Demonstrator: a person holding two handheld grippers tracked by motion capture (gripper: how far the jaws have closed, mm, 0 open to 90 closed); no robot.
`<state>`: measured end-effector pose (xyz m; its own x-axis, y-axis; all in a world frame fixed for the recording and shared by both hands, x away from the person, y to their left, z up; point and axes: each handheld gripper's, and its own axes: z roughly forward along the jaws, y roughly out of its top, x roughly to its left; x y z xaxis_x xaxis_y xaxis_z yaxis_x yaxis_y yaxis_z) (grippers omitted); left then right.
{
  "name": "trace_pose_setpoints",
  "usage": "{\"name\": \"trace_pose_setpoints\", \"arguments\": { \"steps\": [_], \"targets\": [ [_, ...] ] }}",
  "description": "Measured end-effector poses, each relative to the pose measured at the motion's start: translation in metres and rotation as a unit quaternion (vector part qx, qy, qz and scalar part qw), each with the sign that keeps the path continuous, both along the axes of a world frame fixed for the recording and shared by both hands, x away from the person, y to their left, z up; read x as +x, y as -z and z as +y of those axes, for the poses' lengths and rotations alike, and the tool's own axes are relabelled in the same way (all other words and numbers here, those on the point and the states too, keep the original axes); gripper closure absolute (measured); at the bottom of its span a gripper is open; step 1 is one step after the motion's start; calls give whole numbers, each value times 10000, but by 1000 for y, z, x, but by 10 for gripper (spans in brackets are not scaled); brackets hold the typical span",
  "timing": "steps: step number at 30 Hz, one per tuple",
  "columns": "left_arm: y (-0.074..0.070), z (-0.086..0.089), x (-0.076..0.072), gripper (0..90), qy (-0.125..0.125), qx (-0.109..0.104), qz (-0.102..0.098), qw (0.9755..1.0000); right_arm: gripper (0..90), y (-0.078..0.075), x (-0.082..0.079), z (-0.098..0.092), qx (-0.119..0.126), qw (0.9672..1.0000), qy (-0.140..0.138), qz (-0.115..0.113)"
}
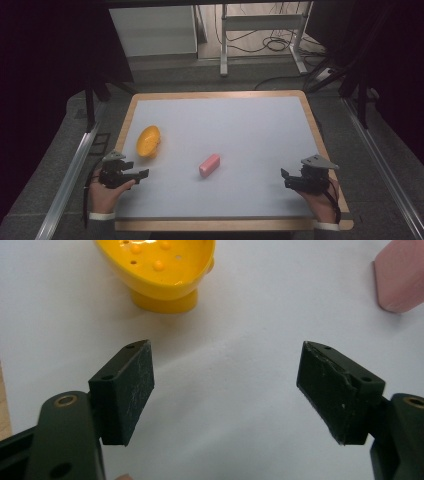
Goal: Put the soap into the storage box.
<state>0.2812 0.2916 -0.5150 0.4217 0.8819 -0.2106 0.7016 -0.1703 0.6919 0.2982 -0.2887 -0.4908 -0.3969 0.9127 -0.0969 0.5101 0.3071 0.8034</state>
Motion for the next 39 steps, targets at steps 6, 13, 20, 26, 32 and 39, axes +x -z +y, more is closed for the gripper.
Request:
{"name": "trace_pose_setpoints", "arguments": {
  "steps": [6, 13, 20, 26, 32, 39],
  "targets": [
    [3, -3, 1, 235, 34, 50, 50, 10000, 76, 2, 1, 1, 79, 10000, -32, -31],
    [4, -5, 2, 233, 99, 69, 65, 9999, 83, 5, 2, 2, 60, 10000, 8, 39],
    [3, -4, 1, 234, 71, 54, 50, 9999, 88, 6, 2, -1, 206, 9997, 63, 113],
    [3, -5, 1, 233, 84, 82, 61, 9999, 91, 8, 2, -2, 161, 9998, 35, 127],
    [-1, -8, -2, 233, 113, 71, 31, 9999, 91, 6, 0, -3, 198, 9997, 48, 97],
    [-13, -10, -7, 233, 61, 78, -83, 9999, 91, 8, -2, -2, 147, 9998, 6, 96]
  ]
}}
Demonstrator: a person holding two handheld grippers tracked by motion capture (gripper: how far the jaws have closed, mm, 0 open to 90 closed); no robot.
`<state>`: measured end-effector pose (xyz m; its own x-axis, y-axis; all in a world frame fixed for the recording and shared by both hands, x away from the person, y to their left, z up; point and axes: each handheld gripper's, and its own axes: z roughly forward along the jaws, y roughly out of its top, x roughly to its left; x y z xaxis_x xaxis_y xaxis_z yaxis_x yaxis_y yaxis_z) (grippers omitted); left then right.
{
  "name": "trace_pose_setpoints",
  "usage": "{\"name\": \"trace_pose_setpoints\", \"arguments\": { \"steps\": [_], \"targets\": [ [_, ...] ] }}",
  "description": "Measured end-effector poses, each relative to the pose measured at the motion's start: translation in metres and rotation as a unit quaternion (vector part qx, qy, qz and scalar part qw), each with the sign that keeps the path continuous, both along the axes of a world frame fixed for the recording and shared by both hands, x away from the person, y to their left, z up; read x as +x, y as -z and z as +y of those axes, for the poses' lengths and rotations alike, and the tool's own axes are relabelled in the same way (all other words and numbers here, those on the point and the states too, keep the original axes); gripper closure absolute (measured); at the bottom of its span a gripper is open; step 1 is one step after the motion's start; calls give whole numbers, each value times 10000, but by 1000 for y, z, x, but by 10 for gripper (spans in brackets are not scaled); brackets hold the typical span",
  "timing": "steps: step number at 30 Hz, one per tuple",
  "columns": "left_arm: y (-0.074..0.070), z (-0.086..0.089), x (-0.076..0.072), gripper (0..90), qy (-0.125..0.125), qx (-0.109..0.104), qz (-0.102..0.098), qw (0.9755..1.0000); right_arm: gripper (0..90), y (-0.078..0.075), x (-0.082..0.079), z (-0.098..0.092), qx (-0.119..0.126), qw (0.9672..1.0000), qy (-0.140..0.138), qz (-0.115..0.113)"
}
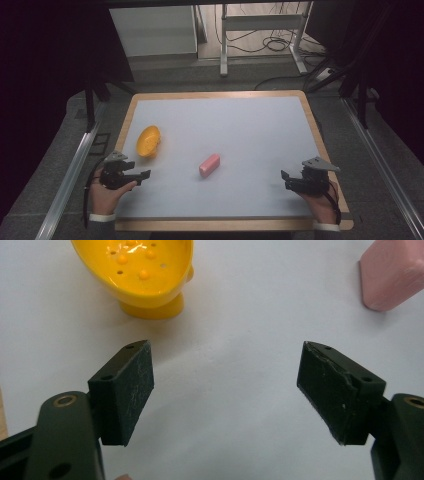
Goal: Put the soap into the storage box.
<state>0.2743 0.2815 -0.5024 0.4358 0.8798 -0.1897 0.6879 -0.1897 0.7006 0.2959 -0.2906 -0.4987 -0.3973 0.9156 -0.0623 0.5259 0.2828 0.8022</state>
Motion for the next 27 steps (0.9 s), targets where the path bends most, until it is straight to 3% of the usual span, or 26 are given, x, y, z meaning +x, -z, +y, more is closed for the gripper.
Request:
{"name": "trace_pose_setpoints", "arguments": {
  "steps": [27],
  "targets": [
    [-32, -24, 15, 241, 226, 363, 11, 9991, 91, 2, 0, 0, -105, 9999, -5, 35]
  ]
}}
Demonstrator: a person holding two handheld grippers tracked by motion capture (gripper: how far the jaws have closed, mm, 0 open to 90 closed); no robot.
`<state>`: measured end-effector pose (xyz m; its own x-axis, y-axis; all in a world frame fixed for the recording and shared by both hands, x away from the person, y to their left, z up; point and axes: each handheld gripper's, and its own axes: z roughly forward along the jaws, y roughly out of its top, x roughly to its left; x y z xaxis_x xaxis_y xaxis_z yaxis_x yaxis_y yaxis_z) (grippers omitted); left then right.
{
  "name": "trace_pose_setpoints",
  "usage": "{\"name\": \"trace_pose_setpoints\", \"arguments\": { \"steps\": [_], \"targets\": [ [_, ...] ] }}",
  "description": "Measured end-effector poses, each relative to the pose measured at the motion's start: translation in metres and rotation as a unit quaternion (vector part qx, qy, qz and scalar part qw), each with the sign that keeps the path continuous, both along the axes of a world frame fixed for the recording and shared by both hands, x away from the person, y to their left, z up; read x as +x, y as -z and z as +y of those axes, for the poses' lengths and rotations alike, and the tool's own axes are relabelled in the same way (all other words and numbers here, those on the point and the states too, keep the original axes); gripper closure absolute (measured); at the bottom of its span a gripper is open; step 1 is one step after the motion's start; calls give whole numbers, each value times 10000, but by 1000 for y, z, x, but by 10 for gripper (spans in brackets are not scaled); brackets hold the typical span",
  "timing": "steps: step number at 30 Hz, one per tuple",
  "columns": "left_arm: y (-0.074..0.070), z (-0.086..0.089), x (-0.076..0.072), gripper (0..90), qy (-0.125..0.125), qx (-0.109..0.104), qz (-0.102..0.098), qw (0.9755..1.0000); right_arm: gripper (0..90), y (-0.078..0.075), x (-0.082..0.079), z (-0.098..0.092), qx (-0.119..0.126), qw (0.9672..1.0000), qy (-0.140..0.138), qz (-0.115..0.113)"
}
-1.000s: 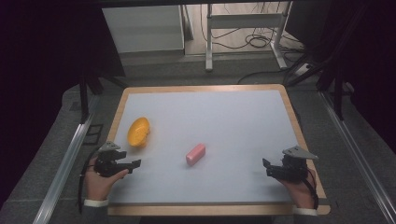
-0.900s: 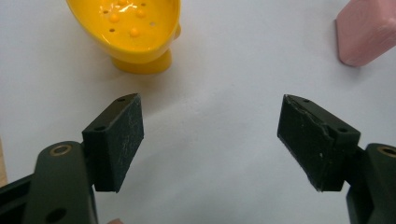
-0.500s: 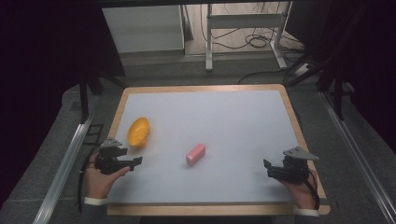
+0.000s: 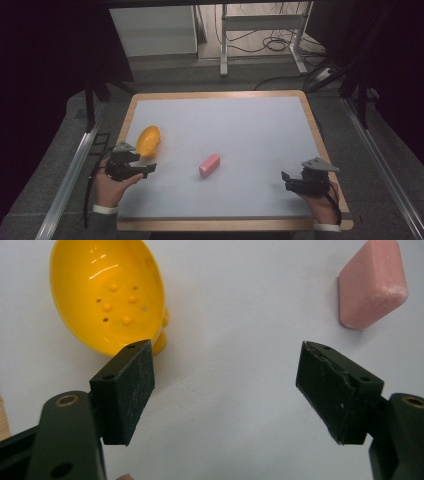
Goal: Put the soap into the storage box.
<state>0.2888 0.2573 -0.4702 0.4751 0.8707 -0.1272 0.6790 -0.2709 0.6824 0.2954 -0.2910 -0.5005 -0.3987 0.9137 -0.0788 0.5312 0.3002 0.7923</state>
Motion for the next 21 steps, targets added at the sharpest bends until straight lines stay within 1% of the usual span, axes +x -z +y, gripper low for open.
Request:
{"name": "trace_pose_setpoints", "arguments": {
  "steps": [5, 8, 11, 21],
  "targets": [
    [-4, -6, 4, 240, 55, 75, 11, 10000, 90, 1, 0, -1, -15, 10000, -6, -3],
    [-6, -10, 7, 239, 93, 111, 49, 9999, 90, 1, 0, -1, -11, 10000, 11, 4],
    [-7, -15, 9, 240, 91, 140, 23, 9999, 90, 1, 0, -2, -12, 10000, 44, 9],
    [-6, -26, 15, 240, 261, 276, 78, 9992, 90, 2, 1, -1, -69, 10000, 31, 13]
  ]
}}
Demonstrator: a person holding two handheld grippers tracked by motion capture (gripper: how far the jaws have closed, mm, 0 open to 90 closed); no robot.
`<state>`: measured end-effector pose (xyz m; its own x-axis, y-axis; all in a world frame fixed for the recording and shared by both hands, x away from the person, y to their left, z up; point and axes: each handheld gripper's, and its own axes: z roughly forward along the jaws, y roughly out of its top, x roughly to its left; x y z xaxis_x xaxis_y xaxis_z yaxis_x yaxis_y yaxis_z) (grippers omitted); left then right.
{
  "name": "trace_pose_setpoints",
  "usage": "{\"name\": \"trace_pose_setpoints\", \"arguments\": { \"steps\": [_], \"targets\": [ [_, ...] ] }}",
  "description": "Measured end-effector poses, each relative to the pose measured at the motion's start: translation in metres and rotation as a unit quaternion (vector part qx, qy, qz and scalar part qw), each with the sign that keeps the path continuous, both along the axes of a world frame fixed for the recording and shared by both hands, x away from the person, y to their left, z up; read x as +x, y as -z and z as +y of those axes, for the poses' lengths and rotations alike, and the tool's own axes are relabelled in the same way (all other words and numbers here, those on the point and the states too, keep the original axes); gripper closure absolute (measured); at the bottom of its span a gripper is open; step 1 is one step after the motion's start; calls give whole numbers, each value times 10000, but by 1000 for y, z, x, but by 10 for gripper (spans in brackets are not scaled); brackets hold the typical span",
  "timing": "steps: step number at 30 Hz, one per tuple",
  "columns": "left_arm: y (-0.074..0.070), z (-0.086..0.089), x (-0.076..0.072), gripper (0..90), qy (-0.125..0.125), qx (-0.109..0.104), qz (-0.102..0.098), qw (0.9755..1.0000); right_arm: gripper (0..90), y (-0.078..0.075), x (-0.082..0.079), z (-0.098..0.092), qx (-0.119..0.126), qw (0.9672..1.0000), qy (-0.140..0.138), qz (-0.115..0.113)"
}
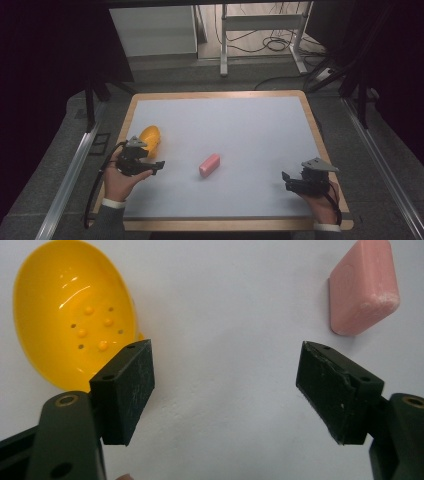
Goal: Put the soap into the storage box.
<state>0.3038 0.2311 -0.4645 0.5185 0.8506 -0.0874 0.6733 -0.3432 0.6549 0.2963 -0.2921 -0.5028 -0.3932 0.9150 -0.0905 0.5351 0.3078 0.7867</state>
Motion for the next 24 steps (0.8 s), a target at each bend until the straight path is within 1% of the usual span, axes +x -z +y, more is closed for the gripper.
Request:
{"name": "trace_pose_setpoints", "arguments": {
  "steps": [4, 8, 12, 16, 19, 20, 21, 24],
  "targets": [
    [2, -7, 1, 240, 72, 56, 38, 10000, 90, 0, 0, -1, -9, 10000, 12, -10],
    [1, -16, 4, 240, 184, 63, 28, 9998, 90, -1, 0, -2, -9, 10000, 26, -14],
    [1, -24, 9, 239, 270, 144, 44, 9995, 90, 0, 0, -1, -20, 10000, 21, -11],
    [0, -32, 12, 240, 342, 166, 45, 9993, 91, 0, 0, -1, -47, 10000, 13, 12],
    [0, -40, 13, 239, 413, 202, 47, 9989, 90, 1, 0, -1, -50, 10000, 22, 14],
    [-1, -46, 13, 239, 488, 258, 49, 9985, 90, 1, 0, -1, -50, 10000, 21, 12],
    [-1, -46, 13, 239, 488, 258, 49, 9985, 91, 1, 0, -1, -42, 10000, 16, 11],
    [-1, -54, 14, 239, 572, 316, 51, 9979, 90, 1, 1, -1, -46, 10000, 24, 25]
  ]
}}
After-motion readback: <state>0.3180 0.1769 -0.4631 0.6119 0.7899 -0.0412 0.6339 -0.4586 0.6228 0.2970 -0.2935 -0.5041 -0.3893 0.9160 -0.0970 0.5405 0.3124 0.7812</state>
